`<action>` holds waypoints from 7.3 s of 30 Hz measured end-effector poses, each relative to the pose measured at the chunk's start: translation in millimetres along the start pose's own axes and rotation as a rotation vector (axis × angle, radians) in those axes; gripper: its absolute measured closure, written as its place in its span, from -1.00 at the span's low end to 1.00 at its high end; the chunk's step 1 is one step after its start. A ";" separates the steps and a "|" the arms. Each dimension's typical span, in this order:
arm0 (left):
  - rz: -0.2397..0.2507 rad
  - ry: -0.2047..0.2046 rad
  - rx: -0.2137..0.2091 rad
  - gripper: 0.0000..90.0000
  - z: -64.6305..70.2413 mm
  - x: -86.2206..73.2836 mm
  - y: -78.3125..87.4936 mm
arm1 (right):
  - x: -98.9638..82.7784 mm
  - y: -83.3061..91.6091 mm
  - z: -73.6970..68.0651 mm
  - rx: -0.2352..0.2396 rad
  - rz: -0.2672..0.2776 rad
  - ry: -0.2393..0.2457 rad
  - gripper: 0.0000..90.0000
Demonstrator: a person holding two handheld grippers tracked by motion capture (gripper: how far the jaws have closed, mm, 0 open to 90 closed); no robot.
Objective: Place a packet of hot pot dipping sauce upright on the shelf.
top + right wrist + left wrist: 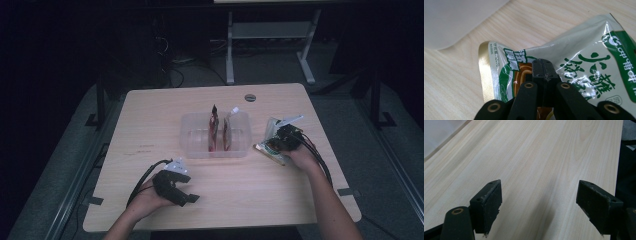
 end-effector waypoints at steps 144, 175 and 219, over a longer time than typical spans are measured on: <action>-0.043 -0.166 0.097 -0.45 55.4 47.9 -77.1 | -64.0 85.9 -102.3 0.247 0.107 0.064 -0.34; 0.031 -0.137 -0.034 1.00 40.3 55.1 -60.0 | -62.1 88.6 -101.1 0.259 0.120 0.059 -0.34; 0.236 -0.174 -0.009 1.00 20.7 42.6 34.4 | 9.3 45.2 -161.1 0.646 0.138 0.103 -0.20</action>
Point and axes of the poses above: each handheld gripper's, and its own axes: y roughly backward along the jaws, x roughly out of its top, z roughly to its right, the point moved 5 cm from there along -y, roughly forward along the jaws
